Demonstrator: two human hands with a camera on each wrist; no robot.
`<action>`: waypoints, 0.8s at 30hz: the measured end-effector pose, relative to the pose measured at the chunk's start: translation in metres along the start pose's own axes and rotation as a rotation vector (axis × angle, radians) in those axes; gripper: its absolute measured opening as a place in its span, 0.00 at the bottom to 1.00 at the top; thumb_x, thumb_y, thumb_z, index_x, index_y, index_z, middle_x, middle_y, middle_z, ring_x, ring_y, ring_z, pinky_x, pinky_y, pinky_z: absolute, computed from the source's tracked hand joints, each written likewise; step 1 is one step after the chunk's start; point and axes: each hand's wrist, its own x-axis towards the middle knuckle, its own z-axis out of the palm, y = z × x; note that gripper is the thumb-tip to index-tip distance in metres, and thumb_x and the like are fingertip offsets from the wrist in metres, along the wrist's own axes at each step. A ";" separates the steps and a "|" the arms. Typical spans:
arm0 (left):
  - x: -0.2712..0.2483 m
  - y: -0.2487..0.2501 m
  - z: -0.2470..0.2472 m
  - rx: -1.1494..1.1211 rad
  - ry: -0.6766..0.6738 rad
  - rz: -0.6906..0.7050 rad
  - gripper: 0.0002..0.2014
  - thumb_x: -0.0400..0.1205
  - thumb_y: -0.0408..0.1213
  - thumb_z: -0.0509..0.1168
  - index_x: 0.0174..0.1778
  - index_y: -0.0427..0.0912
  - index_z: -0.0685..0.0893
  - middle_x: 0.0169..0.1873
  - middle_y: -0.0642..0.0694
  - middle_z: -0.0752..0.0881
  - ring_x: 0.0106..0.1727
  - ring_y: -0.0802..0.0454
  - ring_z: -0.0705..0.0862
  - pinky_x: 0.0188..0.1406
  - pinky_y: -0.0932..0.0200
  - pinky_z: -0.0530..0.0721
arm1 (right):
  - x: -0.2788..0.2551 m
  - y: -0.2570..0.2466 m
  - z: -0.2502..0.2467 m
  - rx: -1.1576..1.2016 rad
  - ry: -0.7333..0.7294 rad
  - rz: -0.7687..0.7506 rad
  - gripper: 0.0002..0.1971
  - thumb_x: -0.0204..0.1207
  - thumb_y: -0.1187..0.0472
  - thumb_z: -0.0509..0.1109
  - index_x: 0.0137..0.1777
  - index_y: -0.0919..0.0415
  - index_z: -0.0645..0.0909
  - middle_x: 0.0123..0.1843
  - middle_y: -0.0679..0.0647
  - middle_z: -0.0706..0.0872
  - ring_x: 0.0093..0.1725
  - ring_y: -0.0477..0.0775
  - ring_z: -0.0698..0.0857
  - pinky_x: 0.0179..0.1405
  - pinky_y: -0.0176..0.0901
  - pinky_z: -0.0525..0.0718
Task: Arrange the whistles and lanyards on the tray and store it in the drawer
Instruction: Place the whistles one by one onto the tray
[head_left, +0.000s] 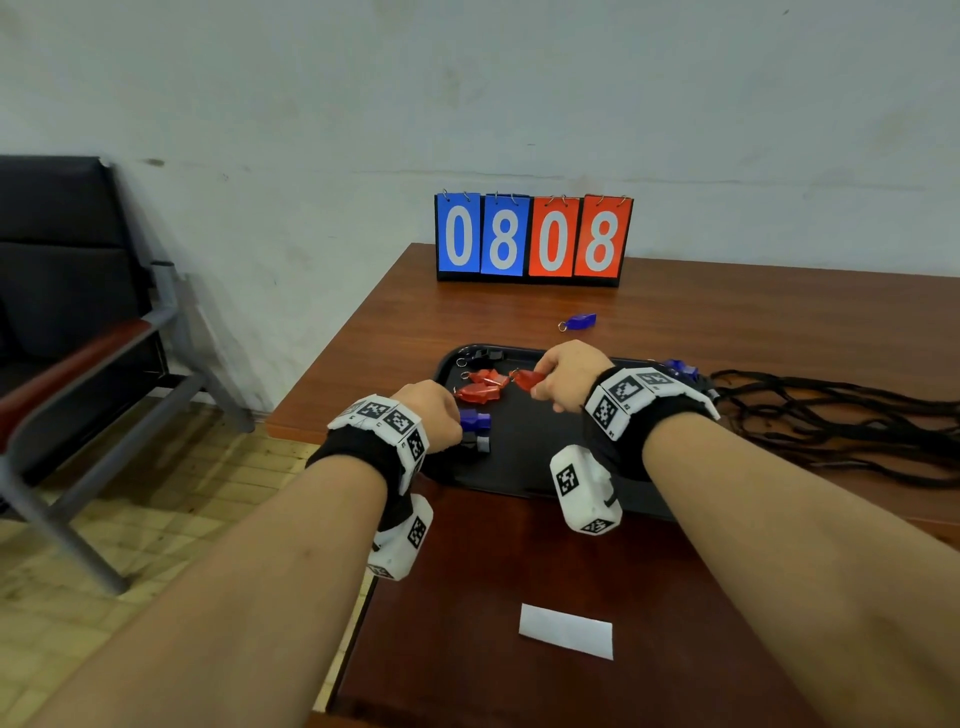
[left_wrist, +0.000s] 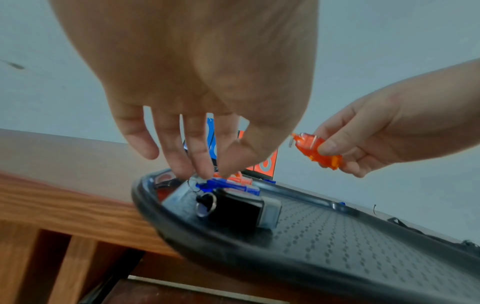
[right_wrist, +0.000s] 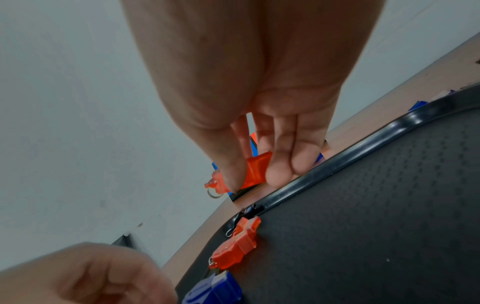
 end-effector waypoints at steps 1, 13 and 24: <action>0.001 0.000 -0.001 -0.036 0.027 -0.004 0.11 0.78 0.34 0.66 0.54 0.46 0.88 0.53 0.47 0.87 0.54 0.49 0.85 0.55 0.55 0.85 | 0.000 0.001 -0.001 -0.006 0.009 0.010 0.16 0.76 0.61 0.73 0.63 0.61 0.82 0.56 0.58 0.88 0.53 0.56 0.88 0.57 0.48 0.87; 0.037 0.032 -0.030 -0.355 0.375 0.055 0.09 0.79 0.35 0.62 0.40 0.49 0.87 0.44 0.52 0.87 0.38 0.60 0.81 0.28 0.68 0.73 | 0.043 0.009 -0.012 -0.177 0.075 0.131 0.16 0.78 0.60 0.70 0.64 0.63 0.81 0.61 0.58 0.86 0.60 0.57 0.85 0.61 0.48 0.84; 0.096 0.035 -0.028 -0.441 0.299 -0.005 0.10 0.76 0.33 0.62 0.35 0.46 0.88 0.36 0.49 0.88 0.45 0.50 0.87 0.38 0.60 0.81 | 0.106 0.012 0.000 -0.185 0.036 0.111 0.14 0.77 0.61 0.71 0.61 0.64 0.83 0.59 0.59 0.87 0.59 0.58 0.85 0.59 0.48 0.85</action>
